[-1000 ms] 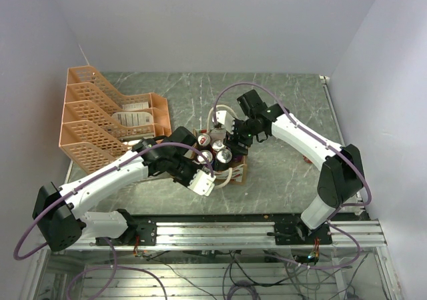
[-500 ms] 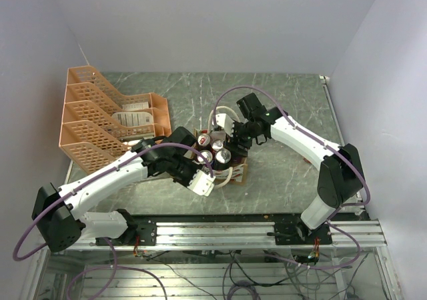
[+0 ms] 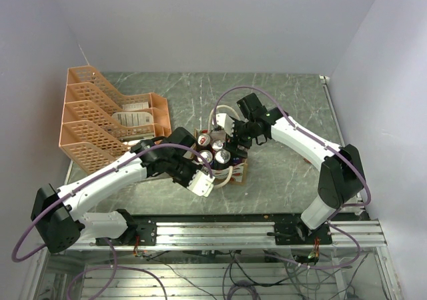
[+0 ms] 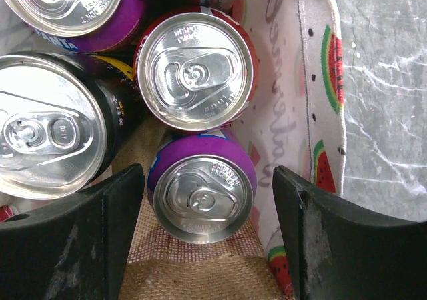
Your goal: Place the beverage into the canvas bag
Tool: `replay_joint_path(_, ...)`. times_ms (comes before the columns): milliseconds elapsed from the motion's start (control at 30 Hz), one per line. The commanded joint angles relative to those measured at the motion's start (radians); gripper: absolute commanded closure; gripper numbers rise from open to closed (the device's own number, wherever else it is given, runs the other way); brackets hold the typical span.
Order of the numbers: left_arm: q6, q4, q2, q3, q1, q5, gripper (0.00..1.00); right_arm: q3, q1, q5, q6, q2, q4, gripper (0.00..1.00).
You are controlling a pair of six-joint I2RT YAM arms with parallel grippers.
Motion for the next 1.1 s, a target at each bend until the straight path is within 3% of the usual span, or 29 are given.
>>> replay_joint_path(0, -0.008, 0.018, -0.021, -0.009, -0.011, 0.015, 0.93, 0.009, -0.008, 0.035, -0.008, -0.023, -0.009, 0.22)
replay_joint_path(600, -0.005, 0.015, -0.018, -0.005, -0.011, 0.018, 0.93, 0.077, -0.006, -0.052, 0.066, -0.192, -0.047, 0.25)
replay_joint_path(800, -0.005, 0.013, -0.011, 0.002, -0.012, 0.021, 0.93, 0.008, -0.015, -0.034, 0.123, -0.328, -0.013, 0.25)
replay_joint_path(900, -0.003, 0.01, -0.004, 0.01, -0.011, 0.025, 0.93, -0.037, -0.071, 0.008, 0.166, -0.403, 0.022, 0.25)
replay_joint_path(1067, -0.004, 0.012, -0.003, 0.012, -0.011, 0.031, 0.93, -0.094, -0.276, 0.102, 0.269, -0.488, 0.041, 0.22)
